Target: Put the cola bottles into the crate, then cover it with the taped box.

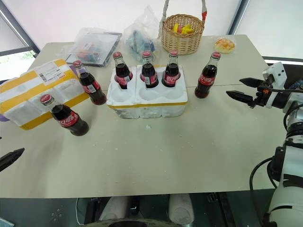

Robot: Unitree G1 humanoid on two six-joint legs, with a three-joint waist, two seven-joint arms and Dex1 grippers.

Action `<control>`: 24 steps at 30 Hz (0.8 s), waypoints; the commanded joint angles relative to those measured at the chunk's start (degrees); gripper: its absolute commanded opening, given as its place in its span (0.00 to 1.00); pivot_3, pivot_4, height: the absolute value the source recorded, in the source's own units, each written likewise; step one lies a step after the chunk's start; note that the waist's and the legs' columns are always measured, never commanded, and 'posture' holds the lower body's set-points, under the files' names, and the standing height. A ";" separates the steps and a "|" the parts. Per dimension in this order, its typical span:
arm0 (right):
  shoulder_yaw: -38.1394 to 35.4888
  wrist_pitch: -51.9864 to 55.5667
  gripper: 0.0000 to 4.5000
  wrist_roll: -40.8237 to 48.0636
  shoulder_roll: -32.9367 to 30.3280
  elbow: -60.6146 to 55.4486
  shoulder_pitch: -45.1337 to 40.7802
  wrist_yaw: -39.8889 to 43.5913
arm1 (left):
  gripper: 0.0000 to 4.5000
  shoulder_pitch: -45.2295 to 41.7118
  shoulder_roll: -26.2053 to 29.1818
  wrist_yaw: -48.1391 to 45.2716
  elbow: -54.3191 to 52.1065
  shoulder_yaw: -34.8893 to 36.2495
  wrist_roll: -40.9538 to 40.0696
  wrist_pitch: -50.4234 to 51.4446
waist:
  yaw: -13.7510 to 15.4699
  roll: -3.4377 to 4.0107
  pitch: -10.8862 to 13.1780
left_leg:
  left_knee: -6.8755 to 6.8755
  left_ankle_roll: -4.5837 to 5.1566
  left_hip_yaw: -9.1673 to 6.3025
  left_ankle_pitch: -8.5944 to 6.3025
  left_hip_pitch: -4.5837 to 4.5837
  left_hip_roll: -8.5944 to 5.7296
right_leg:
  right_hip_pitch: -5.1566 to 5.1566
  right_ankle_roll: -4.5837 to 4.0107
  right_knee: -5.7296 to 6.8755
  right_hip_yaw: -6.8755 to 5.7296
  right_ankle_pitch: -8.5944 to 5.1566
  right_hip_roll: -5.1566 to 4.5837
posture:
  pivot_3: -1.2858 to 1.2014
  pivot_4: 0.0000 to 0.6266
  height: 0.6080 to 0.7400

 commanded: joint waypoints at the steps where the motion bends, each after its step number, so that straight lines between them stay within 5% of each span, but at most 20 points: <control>1: -1.03 -0.11 1.00 0.60 -0.98 -2.30 -0.66 0.00 | 1.00 -0.21 1.12 -0.25 -0.84 0.42 -0.12 -0.54 | 0.00 0.00 0.00 | 0.01 0.00 0.00 0.00 0.00 0.00 | 0.00 0.00 0.00 0.00 0.00 0.00 | 0.52 0.24 0.98; 24: -1.15 11.92 1.00 3.35 -3.50 -18.19 3.20 6.83 | 1.00 -2.47 2.74 -2.28 -2.97 0.30 -3.78 3.89 | 0.02 -0.01 0.00 | -0.01 -0.01 0.21 0.00 0.03 0.18 | -0.05 -0.06 -0.01 0.09 0.05 0.10 | 0.52 0.24 0.98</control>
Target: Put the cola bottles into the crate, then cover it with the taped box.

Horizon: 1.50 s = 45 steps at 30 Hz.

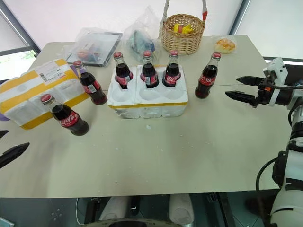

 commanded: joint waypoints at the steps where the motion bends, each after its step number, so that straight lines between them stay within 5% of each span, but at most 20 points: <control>1: -1.24 2.19 1.00 2.21 -1.86 -5.17 0.34 0.76 | 1.00 -0.03 1.07 -0.18 -1.09 0.63 -0.85 0.28 | -0.02 0.00 0.00 | 0.00 0.00 0.00 0.00 0.00 0.01 | 0.00 0.00 0.00 0.00 0.00 0.02 | 0.52 0.24 0.98; 12: -1.36 9.62 1.00 5.70 -2.40 -14.68 3.92 2.73 | 1.00 -0.86 1.35 -0.25 -2.29 -0.10 -1.75 1.34 | 0.19 0.00 0.00 | 0.01 -0.01 0.01 0.00 0.01 0.39 | -0.09 -0.24 -0.02 0.18 0.12 0.58 | 0.52 0.24 0.98; 25: -4.85 37.48 1.00 28.00 -4.13 -54.57 13.30 2.40 | 1.00 -12.77 0.35 5.12 1.98 -14.11 0.88 -0.97 | 2.12 -0.07 -0.04 | 0.06 -0.01 0.04 -0.01 0.02 0.56 | -0.17 -0.40 0.00 0.27 0.22 0.78 | 0.52 0.24 0.98; 45: -5.24 40.95 1.00 36.23 -2.26 -63.85 15.76 -7.79 | 1.00 -34.01 -2.62 8.92 14.15 -35.53 7.05 -6.37 | 3.17 -0.26 -0.10 | 0.06 0.00 0.10 0.00 -0.04 0.53 | -0.20 -0.33 -0.06 0.28 0.28 0.79 | 0.52 0.24 0.98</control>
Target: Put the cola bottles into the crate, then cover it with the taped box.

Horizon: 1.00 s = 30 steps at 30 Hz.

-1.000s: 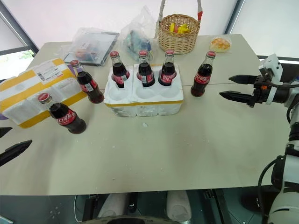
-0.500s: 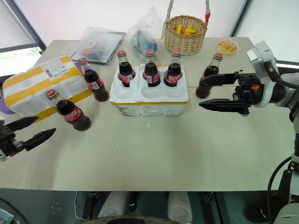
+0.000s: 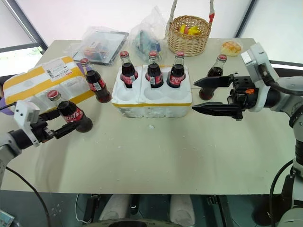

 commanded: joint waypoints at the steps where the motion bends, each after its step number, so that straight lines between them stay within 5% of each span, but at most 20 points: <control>1: -1.97 0.06 1.00 2.28 -0.03 -2.13 0.12 -1.29 | 1.00 -3.24 -0.42 0.35 1.97 -1.90 1.30 -1.61 | 0.06 0.00 0.00 | 0.00 0.00 0.00 0.00 0.00 0.00 | 0.00 0.06 0.00 0.00 0.03 0.01 | 0.52 0.24 0.98; 5: -2.00 0.02 1.00 3.07 0.02 -2.51 0.54 -2.58 | 1.00 -4.80 -0.81 -1.29 3.26 -3.39 1.04 -2.04 | -0.01 -0.02 0.01 | -0.01 0.00 0.01 0.00 -0.01 -0.01 | 0.00 0.17 -0.02 0.00 0.09 0.00 | 0.52 0.24 0.98; 9: -2.12 -0.06 1.00 3.93 -0.07 -3.02 1.14 -3.60 | 0.62 -4.41 -0.24 -3.33 2.19 -3.30 -0.31 -0.81 | 0.01 -0.04 0.02 | -0.03 0.00 0.00 0.00 -0.01 0.00 | -0.01 0.18 -0.02 0.00 0.09 0.00 | 0.52 0.24 0.98; 19: -2.30 -1.10 1.00 4.50 -0.29 -2.15 2.08 -4.41 | 0.63 -9.36 6.79 -8.04 -3.00 -2.73 -5.63 7.75 | 0.02 -0.19 0.11 | -0.05 0.00 -0.01 0.00 -0.06 0.00 | -0.06 0.13 -0.04 0.00 0.06 0.01 | 0.52 0.24 0.98; 26: -2.83 -2.23 1.00 4.32 0.25 -2.59 4.14 -5.15 | 0.63 -26.15 14.90 -15.30 -2.74 -8.47 -11.37 18.45 | 0.02 -0.39 0.23 | 0.01 0.00 -0.01 0.00 -0.11 -0.03 | -0.02 0.22 -0.07 0.00 0.11 0.00 | 0.52 0.24 0.98; 30: -3.76 -2.71 1.00 4.68 0.81 -3.71 6.27 -6.03 | 0.63 -40.16 12.44 -14.64 -0.25 -13.67 -13.28 24.07 | 0.06 -0.47 0.27 | -0.03 0.01 -0.06 0.01 -0.12 -0.03 | -0.05 0.31 -0.01 -0.02 0.11 0.04 | 0.52 0.24 0.98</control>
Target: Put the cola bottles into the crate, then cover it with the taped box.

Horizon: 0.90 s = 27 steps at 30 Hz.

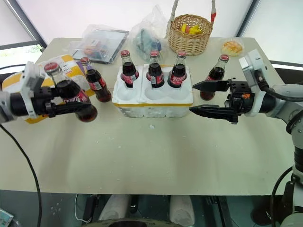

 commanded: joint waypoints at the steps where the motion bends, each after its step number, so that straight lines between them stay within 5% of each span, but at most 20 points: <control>1: -2.58 -1.26 1.00 1.18 0.44 -2.37 1.01 -0.81 | 0.63 -10.77 -2.37 0.53 0.59 -2.07 -3.15 3.74 | -0.07 -0.03 0.02 | -0.01 0.00 0.00 0.00 0.00 0.00 | -0.02 0.01 -0.01 0.00 0.00 0.01 | 0.52 0.24 0.98; 10: -4.96 -1.44 1.00 2.08 1.12 -4.25 4.28 -3.12 | 0.63 -29.30 -21.39 11.43 8.53 -12.57 3.26 5.20 | -0.14 -0.19 0.13 | 0.06 0.00 0.00 0.01 0.02 -0.03 | 0.07 0.22 -0.03 0.01 0.10 -0.01 | 0.52 0.24 0.98; 20: -7.88 -1.66 1.00 3.27 0.96 -6.53 8.40 -5.48 | 0.63 -30.28 -34.03 16.79 20.15 -20.43 17.61 -7.79 | -0.06 -0.20 0.15 | 0.02 0.01 0.02 0.01 0.00 -0.05 | 0.01 0.22 -0.02 0.03 0.10 -0.01 | 0.52 0.24 0.98; 27: -7.59 -2.35 1.00 3.14 1.64 -7.10 9.55 -7.21 | 0.63 -29.38 -41.15 16.70 25.32 -19.97 19.33 -11.48 | 0.30 -0.21 0.16 | 0.11 0.00 0.02 0.01 -0.04 -0.09 | 0.06 0.29 -0.06 0.03 0.15 -0.05 | 0.52 0.24 0.98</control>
